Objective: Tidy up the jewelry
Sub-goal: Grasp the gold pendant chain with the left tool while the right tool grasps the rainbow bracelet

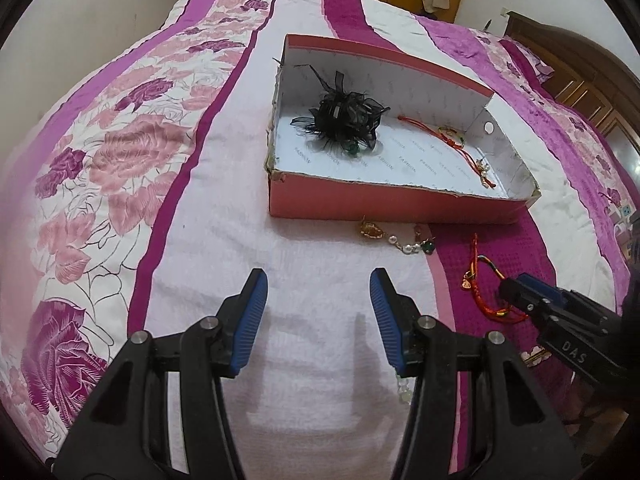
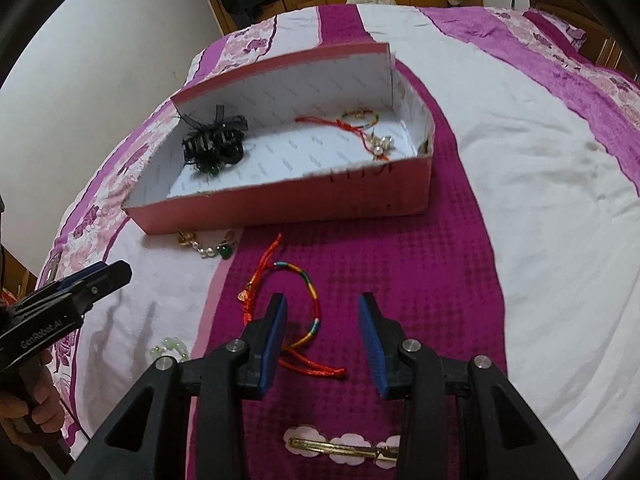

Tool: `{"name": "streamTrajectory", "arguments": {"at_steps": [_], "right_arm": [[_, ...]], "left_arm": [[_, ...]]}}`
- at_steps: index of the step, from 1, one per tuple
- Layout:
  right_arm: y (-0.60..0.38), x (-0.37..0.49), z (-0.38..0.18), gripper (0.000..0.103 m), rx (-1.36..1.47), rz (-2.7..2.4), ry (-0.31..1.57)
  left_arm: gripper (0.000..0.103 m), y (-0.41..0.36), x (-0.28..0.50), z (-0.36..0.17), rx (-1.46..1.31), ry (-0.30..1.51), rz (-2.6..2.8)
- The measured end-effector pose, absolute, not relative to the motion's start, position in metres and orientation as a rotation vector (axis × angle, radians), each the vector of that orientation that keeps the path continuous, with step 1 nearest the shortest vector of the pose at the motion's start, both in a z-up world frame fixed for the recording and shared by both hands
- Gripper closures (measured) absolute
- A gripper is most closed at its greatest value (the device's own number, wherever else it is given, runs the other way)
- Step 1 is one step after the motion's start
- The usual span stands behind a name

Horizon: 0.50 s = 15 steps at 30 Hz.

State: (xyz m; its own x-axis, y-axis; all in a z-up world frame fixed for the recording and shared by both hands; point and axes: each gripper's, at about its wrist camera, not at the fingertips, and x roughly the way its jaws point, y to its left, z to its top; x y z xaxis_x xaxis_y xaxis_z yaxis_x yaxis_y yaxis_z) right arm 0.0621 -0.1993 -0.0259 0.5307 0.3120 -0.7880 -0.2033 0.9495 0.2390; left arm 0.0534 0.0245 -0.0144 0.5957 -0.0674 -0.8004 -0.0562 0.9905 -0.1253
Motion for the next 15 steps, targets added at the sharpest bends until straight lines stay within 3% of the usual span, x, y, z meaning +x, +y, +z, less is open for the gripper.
{"name": "streamTrajectory", "arguments": {"at_steps": [5,7,15], "right_arm": [[-0.194,0.064,-0.034,0.077,0.099,0.318,0.975],[-0.19,0.063,-0.036,0.094,0.086,0.333,0.98],[-0.194,0.057,-0.022,0.098,0.107,0.351,0.92]], "left_arm": [[0.058,0.025,0.055,-0.018,-0.151,0.945,-0.008],[0.058,0.024,0.055,-0.019,-0.154,0.948,-0.011],[0.057,0.017,0.059,-0.018,-0.153,0.95,-0.014]]}}
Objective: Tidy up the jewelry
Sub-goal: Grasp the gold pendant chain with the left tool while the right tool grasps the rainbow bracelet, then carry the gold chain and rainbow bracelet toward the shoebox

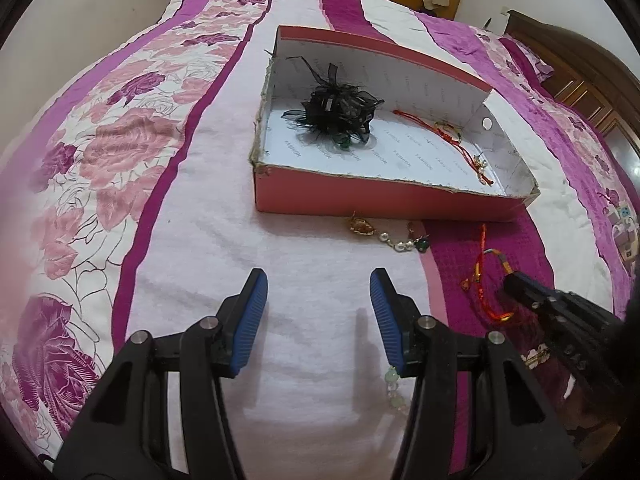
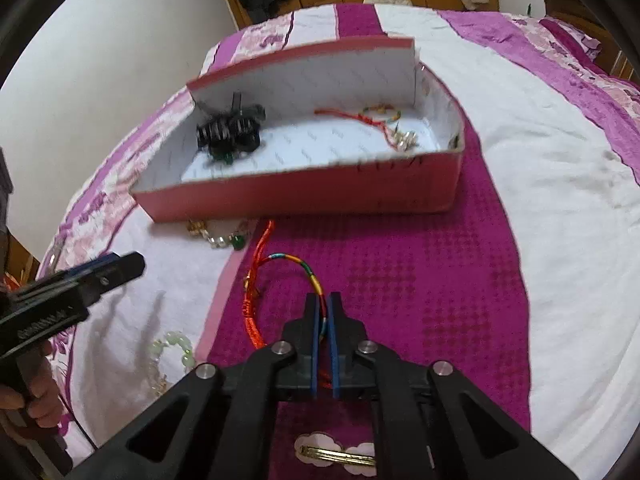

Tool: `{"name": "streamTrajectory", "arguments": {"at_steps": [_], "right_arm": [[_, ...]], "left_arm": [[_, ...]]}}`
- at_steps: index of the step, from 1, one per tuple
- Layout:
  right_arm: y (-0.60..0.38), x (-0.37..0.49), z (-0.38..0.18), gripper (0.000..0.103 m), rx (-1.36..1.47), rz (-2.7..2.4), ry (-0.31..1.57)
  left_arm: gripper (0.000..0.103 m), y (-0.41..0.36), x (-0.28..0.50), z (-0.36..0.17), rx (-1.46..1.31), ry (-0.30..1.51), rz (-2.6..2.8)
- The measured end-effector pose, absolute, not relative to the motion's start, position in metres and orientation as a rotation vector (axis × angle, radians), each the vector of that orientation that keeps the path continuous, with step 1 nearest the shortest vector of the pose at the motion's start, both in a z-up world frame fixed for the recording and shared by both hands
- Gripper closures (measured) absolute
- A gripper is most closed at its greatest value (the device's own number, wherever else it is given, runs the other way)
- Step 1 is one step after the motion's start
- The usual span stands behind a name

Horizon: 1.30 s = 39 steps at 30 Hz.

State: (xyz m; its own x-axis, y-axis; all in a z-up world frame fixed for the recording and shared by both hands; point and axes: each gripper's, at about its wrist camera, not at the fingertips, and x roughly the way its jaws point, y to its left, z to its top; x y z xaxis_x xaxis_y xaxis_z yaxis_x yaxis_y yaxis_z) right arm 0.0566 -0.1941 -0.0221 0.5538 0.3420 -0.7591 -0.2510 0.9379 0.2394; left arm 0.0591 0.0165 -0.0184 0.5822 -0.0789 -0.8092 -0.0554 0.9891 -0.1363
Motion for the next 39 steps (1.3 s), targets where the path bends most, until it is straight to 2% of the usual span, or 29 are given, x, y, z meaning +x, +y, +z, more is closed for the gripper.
{"name": "streamTrajectory", "arguments": {"at_steps": [15,21,23,25,39], "right_arm": [[-0.251,0.039,0.012,0.098,0.205,0.302,0.802],[-0.266,0.036,0.007,0.098,0.236,0.296,0.802],[-0.27,0.036,0.007,0.098,0.242,0.296,0.803],[-0.273,0.036,0.006,0.098,0.248,0.299,0.804],[-0.276,0.031,0.011,0.098,0.251,0.297,0.779]], "left_arm": [[0.06,-0.004,0.098,-0.033,-0.246,0.961,-0.016],[0.076,-0.014,0.107,-0.043,-0.195,0.957,0.03],[0.083,-0.017,0.108,-0.044,-0.178,0.952,0.04],[0.094,-0.018,0.109,-0.046,-0.171,0.957,0.045],[0.095,-0.013,0.081,-0.021,-0.211,0.899,-0.059]]}}
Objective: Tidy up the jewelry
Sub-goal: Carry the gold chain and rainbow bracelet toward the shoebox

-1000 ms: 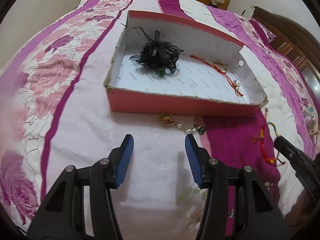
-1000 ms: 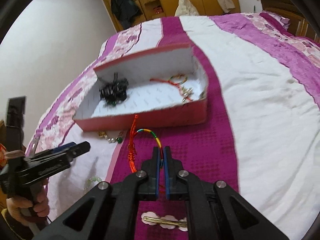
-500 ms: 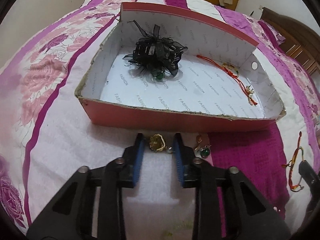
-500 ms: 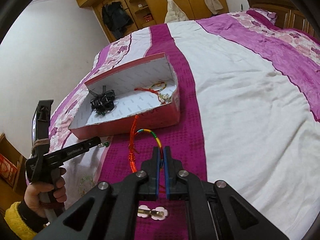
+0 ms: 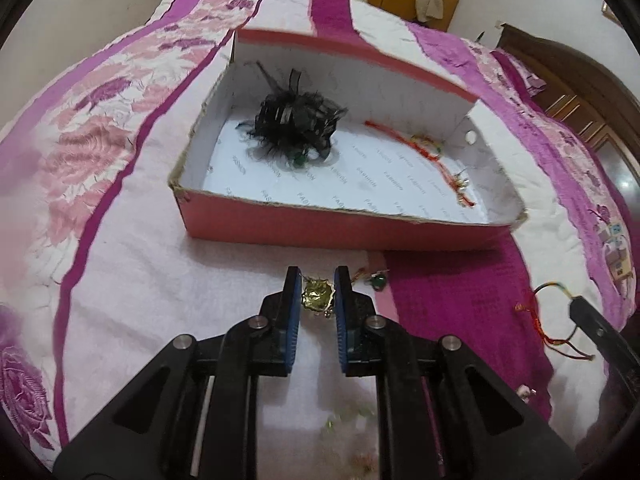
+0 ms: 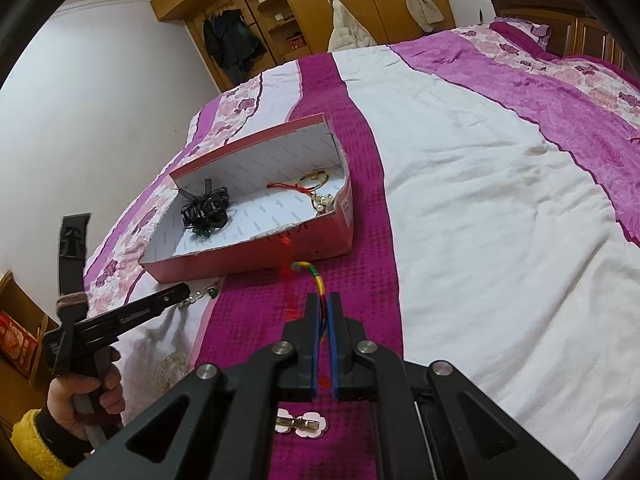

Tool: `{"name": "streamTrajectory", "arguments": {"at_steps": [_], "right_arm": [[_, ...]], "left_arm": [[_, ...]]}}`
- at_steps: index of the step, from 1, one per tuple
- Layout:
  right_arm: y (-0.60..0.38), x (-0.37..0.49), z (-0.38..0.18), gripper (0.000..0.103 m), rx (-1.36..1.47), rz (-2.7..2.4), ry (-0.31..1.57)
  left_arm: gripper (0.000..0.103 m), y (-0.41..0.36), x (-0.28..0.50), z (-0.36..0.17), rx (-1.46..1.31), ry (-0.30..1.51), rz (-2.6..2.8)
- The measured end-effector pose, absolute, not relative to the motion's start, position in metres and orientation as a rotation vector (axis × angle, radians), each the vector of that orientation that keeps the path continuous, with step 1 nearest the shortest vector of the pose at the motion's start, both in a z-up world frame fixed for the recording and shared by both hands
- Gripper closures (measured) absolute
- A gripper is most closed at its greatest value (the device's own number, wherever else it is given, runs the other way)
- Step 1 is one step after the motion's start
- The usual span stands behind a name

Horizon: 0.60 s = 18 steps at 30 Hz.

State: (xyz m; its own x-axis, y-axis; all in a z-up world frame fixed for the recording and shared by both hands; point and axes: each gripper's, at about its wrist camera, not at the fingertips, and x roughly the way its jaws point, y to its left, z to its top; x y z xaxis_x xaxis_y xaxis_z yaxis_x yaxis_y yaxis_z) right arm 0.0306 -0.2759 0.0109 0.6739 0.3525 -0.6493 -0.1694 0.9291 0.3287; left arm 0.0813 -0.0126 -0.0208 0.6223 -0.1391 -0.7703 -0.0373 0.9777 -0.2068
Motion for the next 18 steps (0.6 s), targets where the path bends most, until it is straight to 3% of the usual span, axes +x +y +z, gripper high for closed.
{"name": "streamTrajectory", "arguments": {"at_steps": [18], "right_arm": [[-0.259,0.011,0.042,0.098,0.203,0.33,0.709]], "left_arm": [[0.095,-0.008,0.046,0.04,-0.191,0.742,-0.102]]}}
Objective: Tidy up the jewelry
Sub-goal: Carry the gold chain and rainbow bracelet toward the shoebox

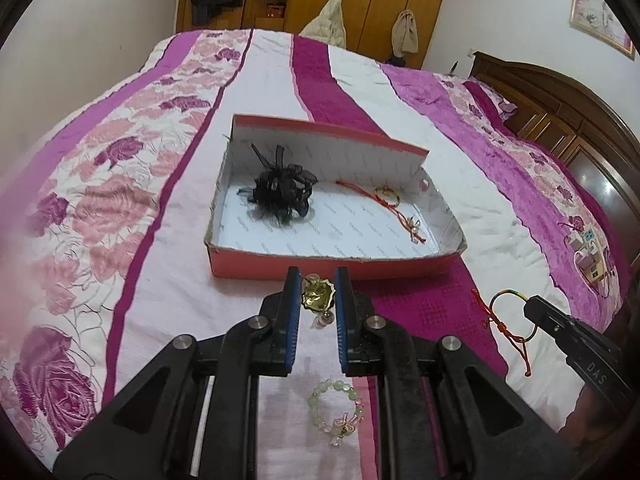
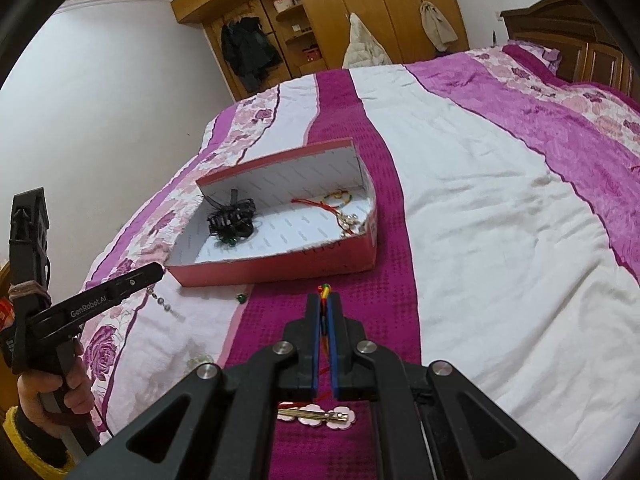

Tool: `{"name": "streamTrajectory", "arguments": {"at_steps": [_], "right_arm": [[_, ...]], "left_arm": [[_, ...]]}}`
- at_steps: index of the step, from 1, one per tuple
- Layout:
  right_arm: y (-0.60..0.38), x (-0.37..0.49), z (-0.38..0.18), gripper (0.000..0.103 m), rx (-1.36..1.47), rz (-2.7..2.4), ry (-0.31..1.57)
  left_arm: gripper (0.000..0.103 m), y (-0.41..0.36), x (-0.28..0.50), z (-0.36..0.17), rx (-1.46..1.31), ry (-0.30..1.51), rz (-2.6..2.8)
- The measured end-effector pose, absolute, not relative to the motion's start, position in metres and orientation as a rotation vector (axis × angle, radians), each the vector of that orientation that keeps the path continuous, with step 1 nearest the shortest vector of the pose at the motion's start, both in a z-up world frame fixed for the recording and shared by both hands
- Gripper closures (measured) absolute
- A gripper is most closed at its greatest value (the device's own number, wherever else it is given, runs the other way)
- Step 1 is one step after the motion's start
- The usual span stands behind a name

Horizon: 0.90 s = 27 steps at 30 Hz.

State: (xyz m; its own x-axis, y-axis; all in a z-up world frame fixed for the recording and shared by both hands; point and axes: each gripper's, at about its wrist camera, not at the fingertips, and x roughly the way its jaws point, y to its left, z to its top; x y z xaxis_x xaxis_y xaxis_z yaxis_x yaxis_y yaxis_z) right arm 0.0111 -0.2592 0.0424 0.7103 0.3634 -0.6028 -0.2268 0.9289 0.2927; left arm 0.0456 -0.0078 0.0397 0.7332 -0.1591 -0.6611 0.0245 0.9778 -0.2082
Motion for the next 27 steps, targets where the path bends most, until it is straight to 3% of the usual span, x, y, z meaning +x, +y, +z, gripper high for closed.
{"name": "streamTrajectory", "arguments": {"at_steps": [27], "right_arm": [[-0.214,0.037,0.104,0.098,0.095,0.381,0.561]], "left_arm": [[0.095,0.013,0.065,0.097,-0.129,0.555,-0.074]]}}
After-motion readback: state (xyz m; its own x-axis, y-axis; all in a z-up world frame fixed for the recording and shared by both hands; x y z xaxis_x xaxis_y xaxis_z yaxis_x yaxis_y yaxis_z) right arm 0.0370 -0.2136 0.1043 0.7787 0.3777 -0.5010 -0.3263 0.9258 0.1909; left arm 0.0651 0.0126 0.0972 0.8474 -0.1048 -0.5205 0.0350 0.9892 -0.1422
